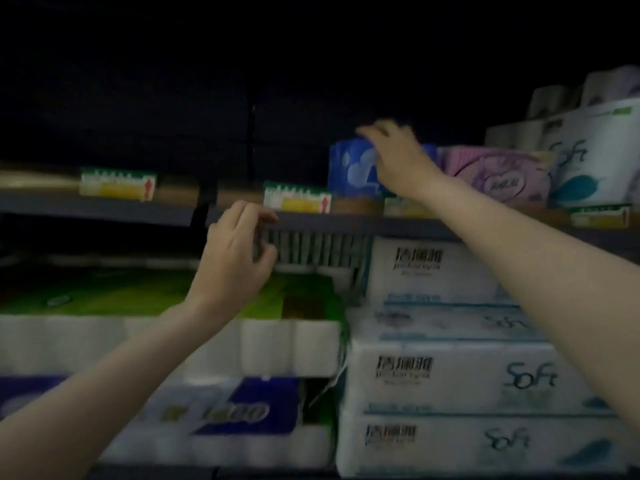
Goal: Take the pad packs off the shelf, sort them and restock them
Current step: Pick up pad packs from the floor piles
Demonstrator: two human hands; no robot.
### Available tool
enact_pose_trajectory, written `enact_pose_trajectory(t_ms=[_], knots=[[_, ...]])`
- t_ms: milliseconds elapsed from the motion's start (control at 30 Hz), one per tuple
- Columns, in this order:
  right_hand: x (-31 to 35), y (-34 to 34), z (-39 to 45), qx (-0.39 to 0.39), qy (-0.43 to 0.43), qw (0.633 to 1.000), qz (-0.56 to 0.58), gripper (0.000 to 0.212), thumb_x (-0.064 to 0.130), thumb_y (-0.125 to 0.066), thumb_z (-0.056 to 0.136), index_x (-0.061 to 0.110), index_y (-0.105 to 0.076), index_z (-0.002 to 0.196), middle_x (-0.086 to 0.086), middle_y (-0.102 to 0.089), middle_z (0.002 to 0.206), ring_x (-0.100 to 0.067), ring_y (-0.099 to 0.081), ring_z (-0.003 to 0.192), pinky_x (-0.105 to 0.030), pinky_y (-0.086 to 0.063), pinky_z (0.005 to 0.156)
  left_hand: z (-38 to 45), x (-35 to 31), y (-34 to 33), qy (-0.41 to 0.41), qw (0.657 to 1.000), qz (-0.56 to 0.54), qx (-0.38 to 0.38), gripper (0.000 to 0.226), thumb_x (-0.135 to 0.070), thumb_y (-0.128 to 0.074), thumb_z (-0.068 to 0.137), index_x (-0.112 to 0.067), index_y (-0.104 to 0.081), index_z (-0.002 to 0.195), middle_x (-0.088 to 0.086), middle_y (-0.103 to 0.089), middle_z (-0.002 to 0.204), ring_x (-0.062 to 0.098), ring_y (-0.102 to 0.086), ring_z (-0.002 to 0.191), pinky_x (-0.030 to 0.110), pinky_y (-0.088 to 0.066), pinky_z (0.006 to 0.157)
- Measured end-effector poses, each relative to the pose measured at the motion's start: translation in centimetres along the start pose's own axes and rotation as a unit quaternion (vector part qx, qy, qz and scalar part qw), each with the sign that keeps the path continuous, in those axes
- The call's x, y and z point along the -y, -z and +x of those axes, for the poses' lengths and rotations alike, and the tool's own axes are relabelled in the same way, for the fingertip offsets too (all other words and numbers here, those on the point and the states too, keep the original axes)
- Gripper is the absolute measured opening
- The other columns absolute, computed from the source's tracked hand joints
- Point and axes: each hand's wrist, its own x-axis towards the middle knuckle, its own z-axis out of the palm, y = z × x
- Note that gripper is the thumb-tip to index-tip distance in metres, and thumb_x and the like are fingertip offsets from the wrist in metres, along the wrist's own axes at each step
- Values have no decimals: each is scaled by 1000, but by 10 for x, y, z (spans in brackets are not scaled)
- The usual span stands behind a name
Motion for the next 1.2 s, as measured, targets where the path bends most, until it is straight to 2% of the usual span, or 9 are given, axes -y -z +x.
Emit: enact_pose_trajectory(t_ms=[100,167,267,367,500,600,767,1000,1200], knots=[[43,-12,-61,-168,124,976,64,41,-1,-42,83,0,-52,123,-24,-50,123,-41,-47,111,-32,-31,94,-71,19,-2,-45,996,48,55,20,-10,-45,79,-10,-54,97,8,-56,92,15,-46,85,22,-26,75],[68,-39,-119,-134,220,962,87,33,4,-44,84,-2,-56,114,-25,-54,114,-40,-51,104,-33,-36,92,-130,34,-3,-12,991,48,128,22,-13,-41,79,-8,-55,94,10,-57,90,17,-45,85,22,-24,73],[97,-110,-219,59,277,953,111,38,10,-53,81,3,-57,118,-23,-54,118,-38,-54,106,-47,-46,89,-230,55,-8,60,961,76,259,25,-20,-39,72,-15,-50,94,11,-60,86,22,-48,84,32,-34,68],[113,-174,-300,295,261,916,82,55,11,-62,80,10,-46,132,-20,-43,136,-37,-46,121,-48,-44,97,-312,68,-12,145,877,129,439,45,-37,-41,66,-21,-51,107,11,-64,101,29,-63,92,42,-46,77],[119,-219,-367,534,257,805,37,67,16,-47,93,19,-13,150,-7,0,157,-26,-8,144,-37,-16,115,-388,76,-10,166,736,147,640,64,-38,-49,91,-20,-23,147,0,-18,155,18,-21,141,37,-20,112],[133,-245,-377,574,261,775,40,68,18,-48,94,18,-10,150,-7,2,158,-24,-9,144,-35,-14,116,-400,80,-22,134,719,136,669,58,-26,-45,96,-18,-21,147,-1,-9,158,15,-12,144,34,-17,114],[177,-310,-377,585,197,783,80,64,33,-48,96,17,-17,149,-11,-1,158,-28,-16,143,-37,-22,114,-410,78,-41,105,709,68,694,53,-40,-50,93,-19,-37,140,2,-32,147,21,-35,132,33,-29,107],[211,-360,-395,593,149,789,55,78,58,-57,83,36,-18,148,-10,12,157,-34,7,144,-49,-7,115,-431,69,-35,93,679,36,727,71,-54,-58,83,-28,-28,141,9,-10,153,28,-31,133,33,-20,110],[213,-367,-396,564,190,803,-11,78,61,-60,78,32,-30,144,-15,-3,156,-41,-9,138,-49,-17,110,-436,74,-39,89,686,51,720,61,-42,-61,85,-27,-33,136,4,-18,146,25,-34,131,34,-16,112]])
